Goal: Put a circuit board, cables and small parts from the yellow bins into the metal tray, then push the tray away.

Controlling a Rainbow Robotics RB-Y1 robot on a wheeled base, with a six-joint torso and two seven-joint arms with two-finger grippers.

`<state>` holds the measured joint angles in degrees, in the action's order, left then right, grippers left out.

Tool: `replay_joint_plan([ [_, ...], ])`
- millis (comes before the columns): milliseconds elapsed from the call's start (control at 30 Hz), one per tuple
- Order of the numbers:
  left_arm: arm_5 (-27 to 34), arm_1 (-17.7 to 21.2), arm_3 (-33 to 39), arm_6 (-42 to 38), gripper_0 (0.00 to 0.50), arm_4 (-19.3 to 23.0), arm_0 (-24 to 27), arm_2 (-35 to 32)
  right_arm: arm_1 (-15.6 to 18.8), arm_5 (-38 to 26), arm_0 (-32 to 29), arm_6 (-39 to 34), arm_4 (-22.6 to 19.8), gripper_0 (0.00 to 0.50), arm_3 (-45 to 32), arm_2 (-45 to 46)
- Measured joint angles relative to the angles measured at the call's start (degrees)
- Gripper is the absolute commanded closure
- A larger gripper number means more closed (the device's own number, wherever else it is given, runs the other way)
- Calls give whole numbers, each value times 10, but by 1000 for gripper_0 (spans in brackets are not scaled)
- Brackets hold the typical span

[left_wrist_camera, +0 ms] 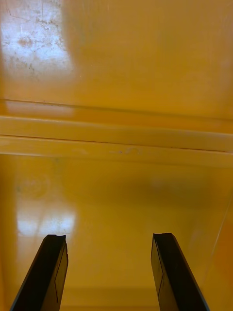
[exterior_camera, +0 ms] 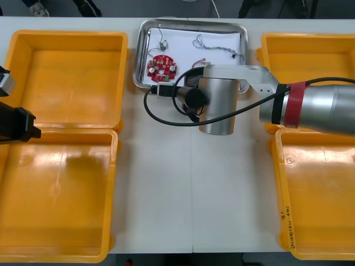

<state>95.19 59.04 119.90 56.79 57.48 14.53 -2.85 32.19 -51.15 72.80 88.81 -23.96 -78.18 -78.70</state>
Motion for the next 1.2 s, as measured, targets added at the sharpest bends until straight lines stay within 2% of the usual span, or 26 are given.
replay_joint_plan([
  [267,0,0,0,0,0,0,0,0,0,-89,0,0,-9,0,-42,35],
  [633,0,0,0,0,0,0,0,0,0,-260,-10,0,-10,0,-170,93],
  [900,0,0,0,0,0,0,0,0,0,-419,-70,0,-10,0,-283,199],
  [1200,0,0,0,0,0,0,0,0,16,-576,-192,-1,-10,0,-429,365],
])
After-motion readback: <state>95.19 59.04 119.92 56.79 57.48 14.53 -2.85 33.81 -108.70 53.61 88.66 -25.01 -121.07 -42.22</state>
